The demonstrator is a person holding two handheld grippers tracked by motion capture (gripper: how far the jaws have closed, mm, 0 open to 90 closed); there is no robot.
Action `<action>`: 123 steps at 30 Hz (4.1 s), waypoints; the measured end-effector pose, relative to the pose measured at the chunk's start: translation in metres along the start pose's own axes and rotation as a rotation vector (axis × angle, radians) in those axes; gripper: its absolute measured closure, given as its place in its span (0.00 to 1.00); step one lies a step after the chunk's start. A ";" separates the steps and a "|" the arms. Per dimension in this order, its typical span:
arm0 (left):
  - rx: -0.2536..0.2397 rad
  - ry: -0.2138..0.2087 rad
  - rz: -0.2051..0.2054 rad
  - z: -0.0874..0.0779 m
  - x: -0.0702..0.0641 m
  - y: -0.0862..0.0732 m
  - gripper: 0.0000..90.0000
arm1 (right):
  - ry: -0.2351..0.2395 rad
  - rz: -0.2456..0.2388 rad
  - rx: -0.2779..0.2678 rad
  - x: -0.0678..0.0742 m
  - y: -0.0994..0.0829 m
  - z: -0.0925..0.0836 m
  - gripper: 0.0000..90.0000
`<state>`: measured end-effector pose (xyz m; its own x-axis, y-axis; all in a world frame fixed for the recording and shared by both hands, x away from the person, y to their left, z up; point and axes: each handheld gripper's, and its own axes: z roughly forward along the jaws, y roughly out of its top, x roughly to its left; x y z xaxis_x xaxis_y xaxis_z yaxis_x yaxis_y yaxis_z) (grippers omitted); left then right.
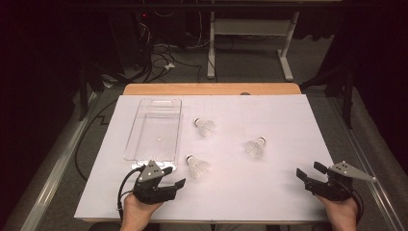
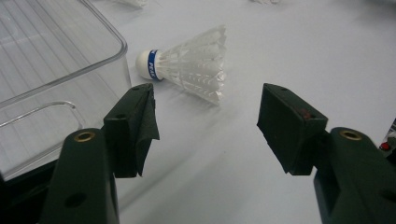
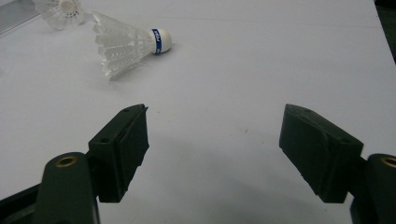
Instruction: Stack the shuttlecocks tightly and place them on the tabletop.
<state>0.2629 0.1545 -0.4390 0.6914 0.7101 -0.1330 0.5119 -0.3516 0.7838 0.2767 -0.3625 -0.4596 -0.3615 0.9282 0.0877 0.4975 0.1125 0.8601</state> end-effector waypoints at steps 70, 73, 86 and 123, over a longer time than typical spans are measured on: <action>0.165 0.088 0.072 0.064 -0.011 0.047 0.66 | 0.014 0.007 0.007 -0.001 -0.001 0.002 0.28; 0.170 0.093 0.074 0.065 -0.011 0.048 0.69 | 0.015 0.008 0.012 -0.001 -0.001 0.002 0.28; 0.209 0.094 0.107 0.068 -0.015 0.056 0.85 | 0.023 0.013 0.003 -0.001 0.000 0.001 0.28; 0.214 0.044 0.059 0.056 -0.001 0.100 1.00 | 0.026 0.016 -0.002 -0.001 -0.001 0.001 0.27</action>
<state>0.3418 0.0848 -0.3941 0.7027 0.7089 -0.0609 0.5711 -0.5109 0.6425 0.2773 -0.3632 -0.4604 -0.3739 0.9203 0.1149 0.5019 0.0966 0.8595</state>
